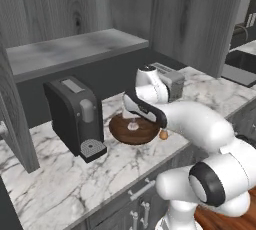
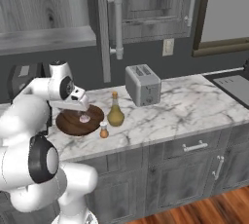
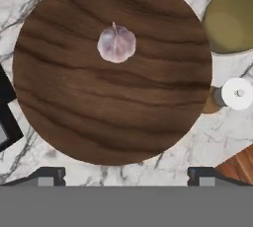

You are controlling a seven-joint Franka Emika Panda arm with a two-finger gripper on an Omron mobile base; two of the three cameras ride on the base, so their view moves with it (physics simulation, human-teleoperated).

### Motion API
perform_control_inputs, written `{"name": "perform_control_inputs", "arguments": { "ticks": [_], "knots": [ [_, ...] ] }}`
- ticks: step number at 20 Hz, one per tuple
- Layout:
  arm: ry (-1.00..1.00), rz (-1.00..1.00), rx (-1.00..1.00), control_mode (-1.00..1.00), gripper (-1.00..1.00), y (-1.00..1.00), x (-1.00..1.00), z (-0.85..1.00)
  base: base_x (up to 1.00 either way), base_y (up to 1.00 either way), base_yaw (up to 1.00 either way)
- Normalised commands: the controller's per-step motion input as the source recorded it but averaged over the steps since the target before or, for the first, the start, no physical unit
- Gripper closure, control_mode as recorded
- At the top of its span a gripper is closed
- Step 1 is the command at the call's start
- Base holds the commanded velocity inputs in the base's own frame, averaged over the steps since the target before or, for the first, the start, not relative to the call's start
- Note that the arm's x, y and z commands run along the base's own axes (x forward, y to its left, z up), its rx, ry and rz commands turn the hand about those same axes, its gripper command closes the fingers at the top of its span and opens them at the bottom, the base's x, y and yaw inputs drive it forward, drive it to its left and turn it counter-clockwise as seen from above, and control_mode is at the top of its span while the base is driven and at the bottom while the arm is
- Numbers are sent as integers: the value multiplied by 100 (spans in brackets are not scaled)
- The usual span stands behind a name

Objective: Retrieve the bottle and the shaker from the cabinet and place them next to the mixing bowl on the counter. Then add garlic from the fridge to the mixing bowl.

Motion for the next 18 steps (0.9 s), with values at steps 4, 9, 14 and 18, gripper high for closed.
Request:
{"name": "perform_control_inputs", "arguments": {
  "ticks": [4,9,14,18],
  "knots": [
    [0,0,0,-100,-100,-9,-92,66,0,0,0],
    [0,0,0,-100,-100,-29,-83,65,0,0,0],
    [-1,0,0,-100,-100,-29,-88,57,0,0,0],
    [-4,0,0,-100,-100,-6,-75,56,0,0,0]
  ]
}}
